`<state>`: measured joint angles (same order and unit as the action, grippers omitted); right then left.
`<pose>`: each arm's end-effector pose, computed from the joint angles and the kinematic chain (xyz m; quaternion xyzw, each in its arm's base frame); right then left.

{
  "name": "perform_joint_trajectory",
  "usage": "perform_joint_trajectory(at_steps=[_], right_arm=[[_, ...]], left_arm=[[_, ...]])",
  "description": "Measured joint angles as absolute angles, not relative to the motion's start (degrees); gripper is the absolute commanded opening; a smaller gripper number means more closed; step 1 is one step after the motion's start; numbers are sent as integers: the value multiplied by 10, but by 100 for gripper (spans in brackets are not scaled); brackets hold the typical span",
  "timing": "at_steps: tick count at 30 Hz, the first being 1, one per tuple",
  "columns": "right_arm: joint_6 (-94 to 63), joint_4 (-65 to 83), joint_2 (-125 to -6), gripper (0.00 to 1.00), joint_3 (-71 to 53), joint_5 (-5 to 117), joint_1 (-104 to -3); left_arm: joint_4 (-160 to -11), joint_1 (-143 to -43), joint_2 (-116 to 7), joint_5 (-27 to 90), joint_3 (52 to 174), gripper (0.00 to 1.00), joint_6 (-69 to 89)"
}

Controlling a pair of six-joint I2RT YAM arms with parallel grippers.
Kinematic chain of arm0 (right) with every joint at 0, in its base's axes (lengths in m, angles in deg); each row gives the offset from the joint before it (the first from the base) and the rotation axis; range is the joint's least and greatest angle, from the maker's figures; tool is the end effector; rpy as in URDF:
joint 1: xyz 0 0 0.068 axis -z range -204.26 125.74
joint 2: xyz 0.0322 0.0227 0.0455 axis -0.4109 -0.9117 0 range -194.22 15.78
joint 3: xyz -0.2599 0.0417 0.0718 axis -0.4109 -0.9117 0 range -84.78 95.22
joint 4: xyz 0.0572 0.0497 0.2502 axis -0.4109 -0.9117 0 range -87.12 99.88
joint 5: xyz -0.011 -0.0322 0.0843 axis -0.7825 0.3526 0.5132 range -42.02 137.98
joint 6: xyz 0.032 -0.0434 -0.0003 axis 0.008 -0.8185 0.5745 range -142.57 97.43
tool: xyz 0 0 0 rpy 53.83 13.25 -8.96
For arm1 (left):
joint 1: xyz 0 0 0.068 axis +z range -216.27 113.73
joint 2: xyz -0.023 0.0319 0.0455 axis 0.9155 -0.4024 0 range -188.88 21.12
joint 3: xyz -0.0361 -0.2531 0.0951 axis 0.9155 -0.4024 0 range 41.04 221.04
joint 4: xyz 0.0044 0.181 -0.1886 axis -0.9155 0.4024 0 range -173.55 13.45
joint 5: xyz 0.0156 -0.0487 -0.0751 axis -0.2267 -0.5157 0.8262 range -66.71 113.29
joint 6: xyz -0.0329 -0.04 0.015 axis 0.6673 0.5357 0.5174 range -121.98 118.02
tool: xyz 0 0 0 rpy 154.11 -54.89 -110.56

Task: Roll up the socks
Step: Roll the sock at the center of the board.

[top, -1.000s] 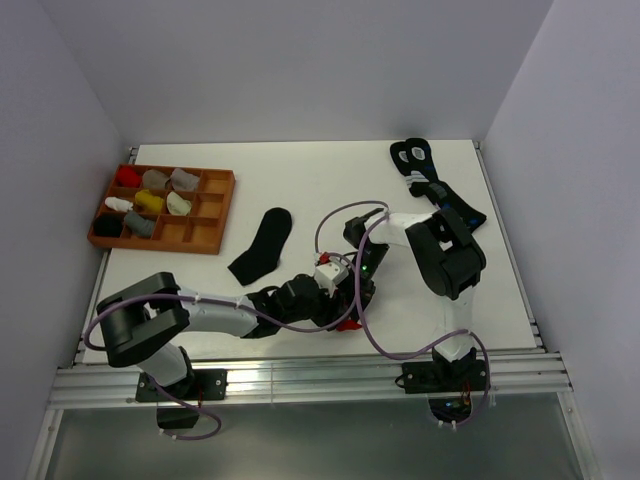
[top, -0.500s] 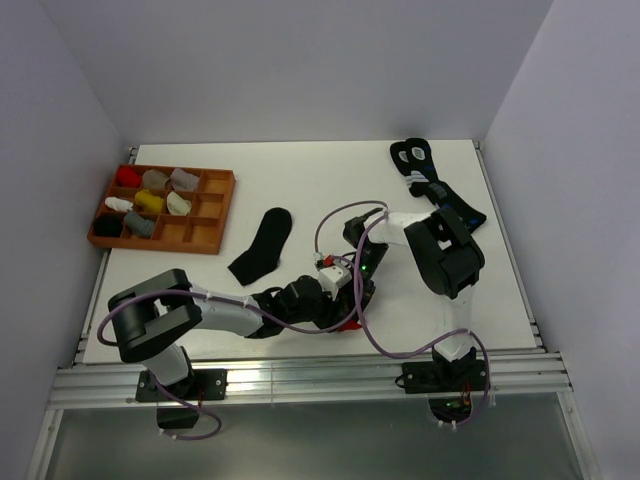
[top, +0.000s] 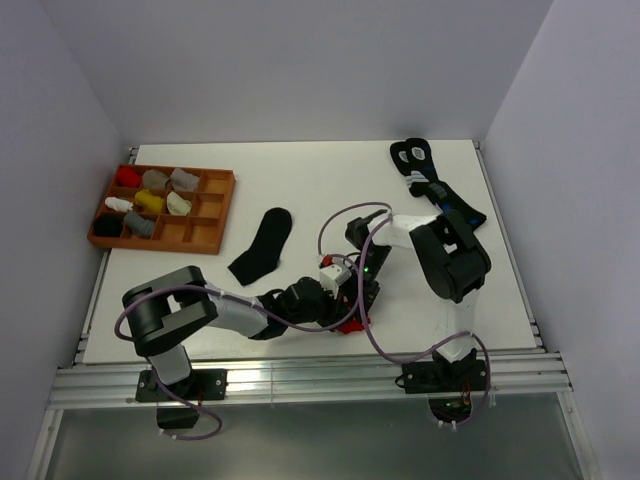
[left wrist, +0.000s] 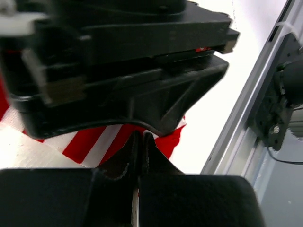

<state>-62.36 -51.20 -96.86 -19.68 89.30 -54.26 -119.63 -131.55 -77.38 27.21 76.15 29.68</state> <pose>0.2473 0.1701 0.1216 0.4814 -0.7900 -0.3598 0.1210 0.1314 -0.2914 0.1322 0.2639 0.8120 -0.4085 0.3228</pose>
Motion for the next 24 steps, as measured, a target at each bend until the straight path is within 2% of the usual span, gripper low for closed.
perform_joint_trajectory(at_steps=[9, 19, 24], right_arm=[[-609, -455, -886, 47, -242, 855, -538], [-617, -388, -791, 49, -255, 837, -475], [-639, -359, -727, 49, -305, 828, -458]], left_arm=[[-1247, -1312, -798, 284, 753, 0, 342], [-1290, -1294, -800, 311, 720, 0, 393], [-1293, -1280, -809, 338, 723, 0, 417]])
